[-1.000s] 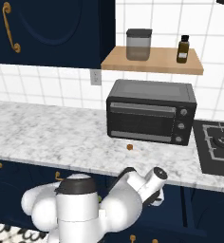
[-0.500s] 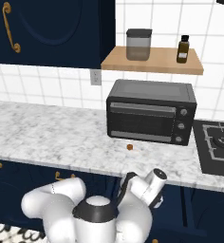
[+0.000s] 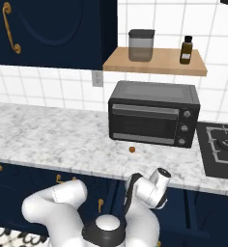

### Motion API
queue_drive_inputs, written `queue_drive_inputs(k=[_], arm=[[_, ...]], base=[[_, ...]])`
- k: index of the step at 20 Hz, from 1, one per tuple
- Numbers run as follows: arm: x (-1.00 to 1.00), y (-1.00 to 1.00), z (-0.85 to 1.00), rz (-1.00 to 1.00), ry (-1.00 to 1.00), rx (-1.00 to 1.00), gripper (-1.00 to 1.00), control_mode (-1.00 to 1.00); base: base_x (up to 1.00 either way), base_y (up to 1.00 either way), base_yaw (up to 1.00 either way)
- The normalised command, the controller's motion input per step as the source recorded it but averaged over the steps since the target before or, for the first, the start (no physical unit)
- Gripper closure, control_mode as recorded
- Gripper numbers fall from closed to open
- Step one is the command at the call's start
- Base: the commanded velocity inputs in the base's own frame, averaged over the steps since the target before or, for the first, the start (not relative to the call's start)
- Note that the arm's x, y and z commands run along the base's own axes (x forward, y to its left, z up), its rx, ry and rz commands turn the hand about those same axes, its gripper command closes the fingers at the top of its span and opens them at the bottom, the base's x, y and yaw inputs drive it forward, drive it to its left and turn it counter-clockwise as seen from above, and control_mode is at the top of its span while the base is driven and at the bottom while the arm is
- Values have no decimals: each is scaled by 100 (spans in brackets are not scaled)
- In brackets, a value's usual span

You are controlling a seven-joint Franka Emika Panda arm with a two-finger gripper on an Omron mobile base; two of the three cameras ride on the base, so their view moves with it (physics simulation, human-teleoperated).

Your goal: Pick the measuring cup from the drawer and place it on the counter.

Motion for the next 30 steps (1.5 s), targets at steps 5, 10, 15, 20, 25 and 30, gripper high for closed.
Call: queue_drive_inputs(k=[5,10,15,20,25,30], arm=[[-44,0,-3,13,0,0,100,-100],[-55,0,0,13,0,0,100,-100],[-45,-5,11,6,8,0,100,-100],[-51,-14,38,4,3,3,100,-100],[-54,-21,64,5,-8,11,100,-100],[-52,-8,85,8,-10,12,100,-100]], base=[[0,0,0],[0,0,0],[0,0,0],[0,0,0],[0,0,0],[0,0,0]])
